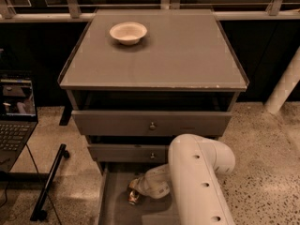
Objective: Pick orange can from bottom drawer and place on counter
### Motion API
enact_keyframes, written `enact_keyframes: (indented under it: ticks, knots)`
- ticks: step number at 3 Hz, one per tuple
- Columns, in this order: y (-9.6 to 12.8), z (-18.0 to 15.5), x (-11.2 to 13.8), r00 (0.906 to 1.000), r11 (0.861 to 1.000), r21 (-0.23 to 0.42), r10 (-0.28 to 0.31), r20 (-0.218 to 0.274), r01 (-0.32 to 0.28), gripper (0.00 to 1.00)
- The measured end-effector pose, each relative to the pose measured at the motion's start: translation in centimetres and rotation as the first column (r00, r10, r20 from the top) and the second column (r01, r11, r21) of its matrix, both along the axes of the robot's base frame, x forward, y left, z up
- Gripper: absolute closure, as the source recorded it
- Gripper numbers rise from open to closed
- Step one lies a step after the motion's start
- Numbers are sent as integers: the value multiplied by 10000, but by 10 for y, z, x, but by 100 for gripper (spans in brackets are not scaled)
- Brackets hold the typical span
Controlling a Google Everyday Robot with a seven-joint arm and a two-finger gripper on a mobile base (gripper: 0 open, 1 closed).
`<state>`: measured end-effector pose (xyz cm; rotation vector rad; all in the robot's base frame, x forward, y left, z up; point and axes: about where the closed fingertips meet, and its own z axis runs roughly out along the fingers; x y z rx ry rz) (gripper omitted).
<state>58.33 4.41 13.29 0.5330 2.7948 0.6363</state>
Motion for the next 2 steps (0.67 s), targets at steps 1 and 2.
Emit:
enact_keyframes:
  ticks: [1, 2]
  knots:
    - [0, 0, 0, 10000, 10000, 0, 1, 0, -1, 100]
    - [-2, 16, -12, 9980, 9966, 553, 597, 215, -608, 100]
